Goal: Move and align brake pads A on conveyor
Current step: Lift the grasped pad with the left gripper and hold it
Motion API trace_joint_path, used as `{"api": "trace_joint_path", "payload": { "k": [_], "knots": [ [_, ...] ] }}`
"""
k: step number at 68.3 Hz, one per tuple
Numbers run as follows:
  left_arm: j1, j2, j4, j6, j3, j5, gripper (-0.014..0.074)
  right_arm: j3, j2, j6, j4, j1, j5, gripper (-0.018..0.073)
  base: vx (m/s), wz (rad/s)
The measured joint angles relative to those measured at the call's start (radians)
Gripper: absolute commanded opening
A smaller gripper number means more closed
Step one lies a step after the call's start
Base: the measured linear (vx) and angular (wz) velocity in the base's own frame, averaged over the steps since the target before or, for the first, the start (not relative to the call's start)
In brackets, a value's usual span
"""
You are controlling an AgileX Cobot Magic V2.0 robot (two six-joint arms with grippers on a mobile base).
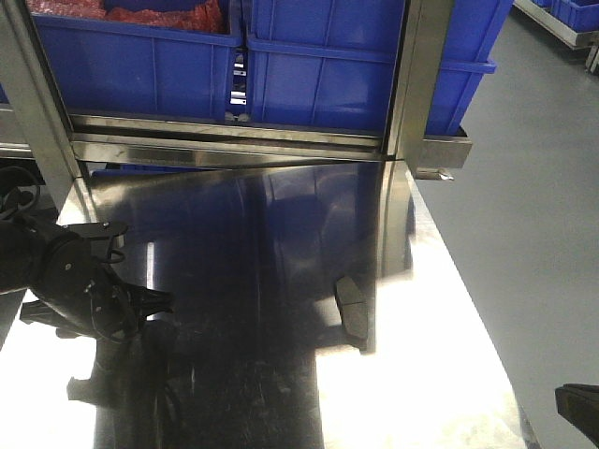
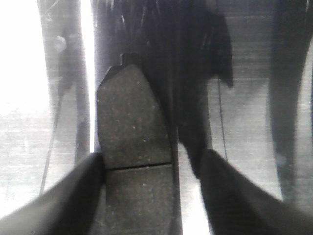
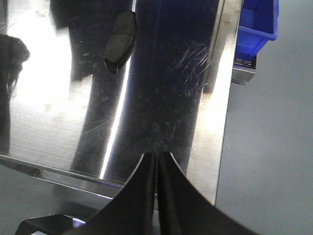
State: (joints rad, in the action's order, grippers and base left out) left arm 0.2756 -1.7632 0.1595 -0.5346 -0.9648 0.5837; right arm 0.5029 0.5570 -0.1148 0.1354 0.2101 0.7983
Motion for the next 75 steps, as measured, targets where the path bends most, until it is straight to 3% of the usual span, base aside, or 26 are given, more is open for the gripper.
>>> {"api": "trace_joint_path", "payload": {
  "k": [9, 16, 32, 51, 75],
  "knots": [
    [0.0, 0.0, -0.001, 0.001, 0.0, 0.002, 0.0132, 0.0, 0.0, 0.0, 0.0, 0.0, 0.0, -0.0008, 0.0, 0.0],
    [0.0, 0.0, -0.001, 0.002, 0.0, 0.001, 0.0084, 0.0, 0.0, 0.0, 0.0, 0.0, 0.0, -0.0008, 0.0, 0.0],
    [0.0, 0.064, -0.001, 0.005, 0.032, -0.032, 0.0089, 0.0, 0.0, 0.0, 0.0, 0.0, 0.0, -0.0008, 0.0, 0.0],
    [0.0, 0.332, 0.014, 0.005, 0.224, -0.132, 0.0092, 0.0, 0.0, 0.0, 0.0, 0.0, 0.002, -0.0008, 0.0, 0.0],
    [0.0, 0.589, 0.022, 0.005, 0.4, -0.168, 0.0093, 0.0, 0.0, 0.0, 0.0, 0.0, 0.003, -0.0008, 0.0, 0.0]
  ]
}}
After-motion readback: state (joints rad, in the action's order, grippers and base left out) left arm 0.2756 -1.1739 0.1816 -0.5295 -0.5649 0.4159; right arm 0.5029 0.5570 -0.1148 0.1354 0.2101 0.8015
